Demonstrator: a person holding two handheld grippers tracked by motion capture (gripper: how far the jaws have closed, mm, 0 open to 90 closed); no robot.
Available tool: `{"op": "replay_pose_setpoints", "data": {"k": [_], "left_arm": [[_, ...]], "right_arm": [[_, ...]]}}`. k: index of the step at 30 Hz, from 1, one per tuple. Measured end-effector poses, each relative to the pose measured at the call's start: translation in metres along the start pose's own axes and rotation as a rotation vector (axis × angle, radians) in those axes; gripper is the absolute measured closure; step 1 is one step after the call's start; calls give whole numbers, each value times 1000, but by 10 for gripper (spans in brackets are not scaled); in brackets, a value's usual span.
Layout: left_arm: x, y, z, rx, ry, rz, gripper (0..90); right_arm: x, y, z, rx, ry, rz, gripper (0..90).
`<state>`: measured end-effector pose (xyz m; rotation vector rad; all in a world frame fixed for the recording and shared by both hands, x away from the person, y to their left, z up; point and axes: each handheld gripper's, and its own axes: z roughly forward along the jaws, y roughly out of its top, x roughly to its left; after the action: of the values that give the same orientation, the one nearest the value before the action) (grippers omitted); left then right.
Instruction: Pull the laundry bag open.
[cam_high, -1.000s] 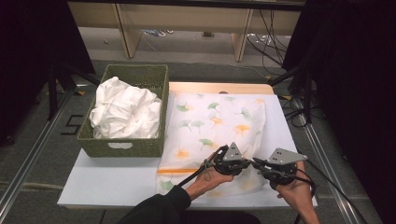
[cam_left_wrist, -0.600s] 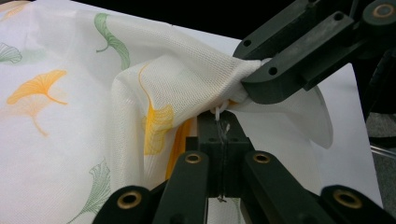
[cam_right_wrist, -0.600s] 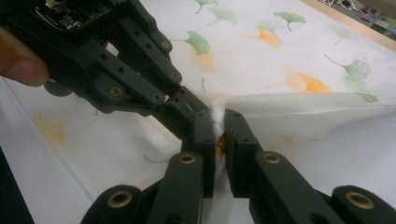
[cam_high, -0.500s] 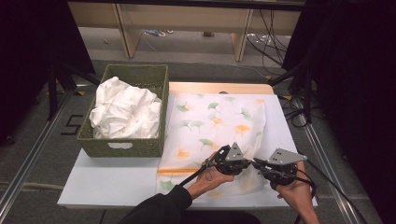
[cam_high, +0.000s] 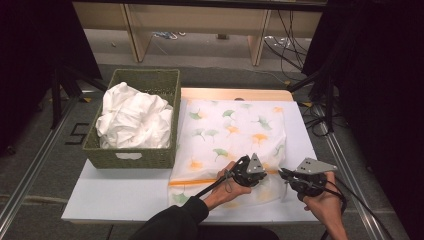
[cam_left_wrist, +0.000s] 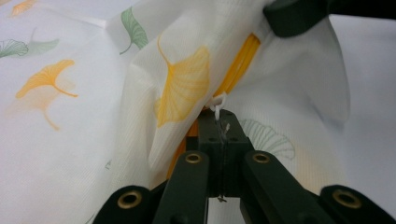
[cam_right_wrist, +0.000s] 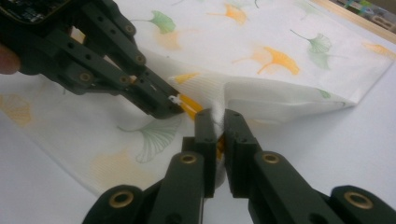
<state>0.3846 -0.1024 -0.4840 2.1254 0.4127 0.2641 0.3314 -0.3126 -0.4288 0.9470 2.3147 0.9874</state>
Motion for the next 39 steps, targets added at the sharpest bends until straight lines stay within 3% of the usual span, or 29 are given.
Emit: {"op": "replay_pose_setpoints", "data": {"k": [1,4,5,7,8,11,15,17,20,24,25,26,27,30,32,39], "left_arm": [[1,-1,0,12,8,13,891],[4,-5,-3,19,19,8,892],[4,-5,-4,21,22,7,891],[5,-7,-7,31,23,18,891],[5,-9,-8,28,20,3,892],[8,-13,-13,56,29,18,892],[8,-17,-15,45,30,15,892],[7,-18,-18,56,29,32,892],[8,-19,-19,61,24,34,892],[12,-25,-27,80,47,37,892],[12,-26,-28,76,50,31,892],[14,-27,-30,82,48,37,892],[14,-28,-32,80,48,34,892],[15,-30,-37,76,52,28,892],[15,-31,-41,83,54,29,892],[20,-38,-58,98,62,41,892]], "right_arm": [[-3,-1,1,-7,-1,-22,862],[-6,-4,0,5,5,-6,862],[-8,-5,-1,4,-13,-16,862],[-12,-8,-1,7,-14,3,862],[-12,-10,-1,13,-14,27,862],[-17,-13,-1,15,-23,23,862],[-21,-18,1,26,-33,34,863],[-21,-18,1,35,-35,52,862],[-24,-20,1,36,-43,33,862],[-27,-23,1,43,-58,38,863],[-26,-24,0,53,-67,63,863],[-30,-25,1,51,-64,42,863],[-29,-26,1,58,-72,72,863],[-33,-29,2,65,-74,51,862],[-32,-31,4,74,-74,82,863],[-39,-35,6,83,-80,59,862]]}}
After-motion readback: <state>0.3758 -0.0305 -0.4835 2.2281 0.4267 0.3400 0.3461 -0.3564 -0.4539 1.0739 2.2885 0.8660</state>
